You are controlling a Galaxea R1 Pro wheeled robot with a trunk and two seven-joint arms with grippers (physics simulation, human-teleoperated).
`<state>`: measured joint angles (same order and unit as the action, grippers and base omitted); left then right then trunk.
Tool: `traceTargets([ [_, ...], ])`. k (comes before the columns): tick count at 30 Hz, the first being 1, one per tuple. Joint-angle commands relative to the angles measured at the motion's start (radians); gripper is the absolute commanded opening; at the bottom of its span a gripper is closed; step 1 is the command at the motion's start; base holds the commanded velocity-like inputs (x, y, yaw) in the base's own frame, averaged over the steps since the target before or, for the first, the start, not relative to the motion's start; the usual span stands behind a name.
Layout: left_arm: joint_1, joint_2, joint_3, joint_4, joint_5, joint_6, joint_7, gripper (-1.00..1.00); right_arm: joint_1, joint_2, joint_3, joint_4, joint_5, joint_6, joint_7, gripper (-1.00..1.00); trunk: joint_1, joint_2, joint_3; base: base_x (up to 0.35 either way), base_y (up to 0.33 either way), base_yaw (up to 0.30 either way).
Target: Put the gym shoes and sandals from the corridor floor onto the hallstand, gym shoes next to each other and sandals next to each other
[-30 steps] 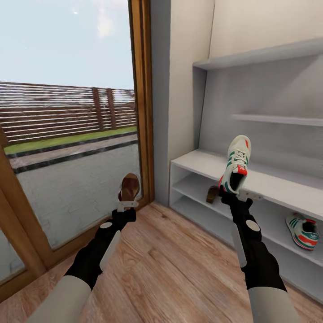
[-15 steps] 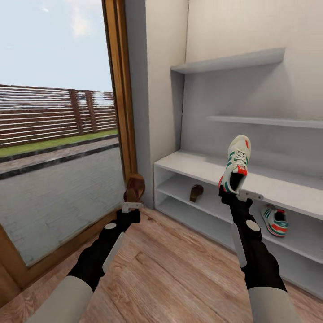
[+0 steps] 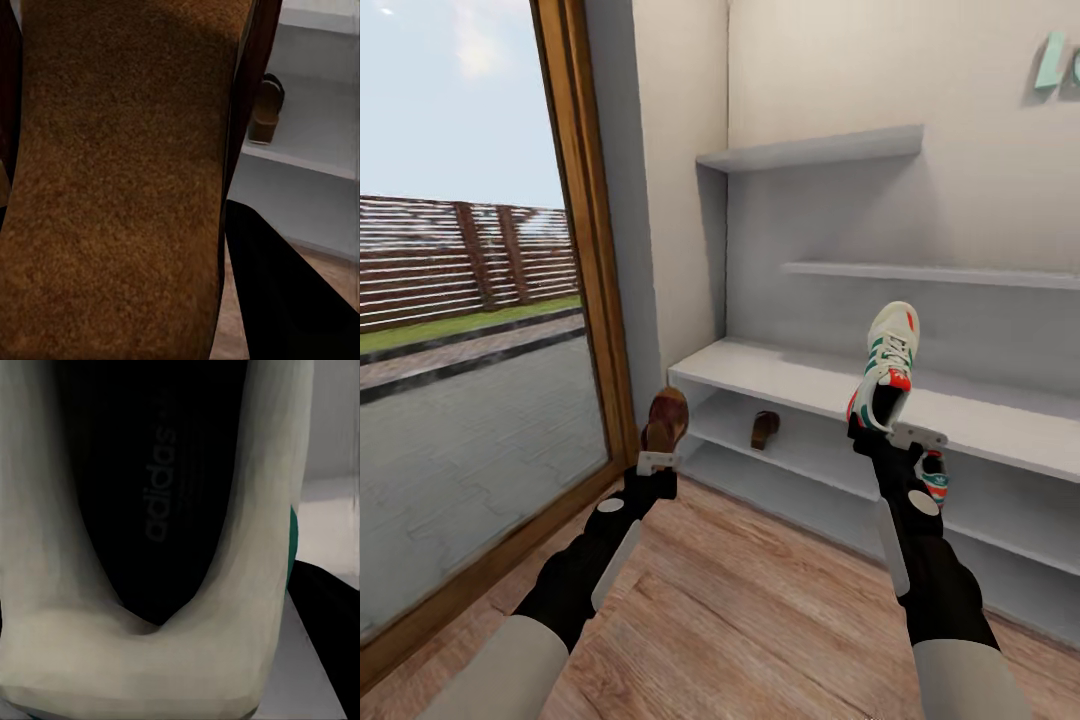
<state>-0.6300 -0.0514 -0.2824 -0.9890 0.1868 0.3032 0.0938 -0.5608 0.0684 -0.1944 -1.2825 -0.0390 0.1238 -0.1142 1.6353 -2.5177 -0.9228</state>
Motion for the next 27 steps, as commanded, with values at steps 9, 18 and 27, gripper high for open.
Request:
traceTargets([
  [9,0.000,0.001,-0.003,-0.002,0.008,0.005,0.007,-1.00,-0.001,0.001,0.000,-0.001,-0.004,0.005,-0.002,-1.00,0.000,0.000,0.008,0.000,0.160,-0.262],
  [18,0.000,0.001,-0.003,-0.002,0.008,0.005,0.007,-1.00,-0.001,0.001,0.000,-0.001,-0.004,0.005,-0.003,-1.00,0.000,0.000,0.016,0.000,0.059,-0.262],
  [27,0.000,0.001,-0.003,-0.002,0.008,0.005,0.007,-1.00,-0.001,0.001,0.000,-0.001,-0.004,0.005,-0.003,-1.00,0.000,0.000,0.025,0.000,0.221,-0.262],
])
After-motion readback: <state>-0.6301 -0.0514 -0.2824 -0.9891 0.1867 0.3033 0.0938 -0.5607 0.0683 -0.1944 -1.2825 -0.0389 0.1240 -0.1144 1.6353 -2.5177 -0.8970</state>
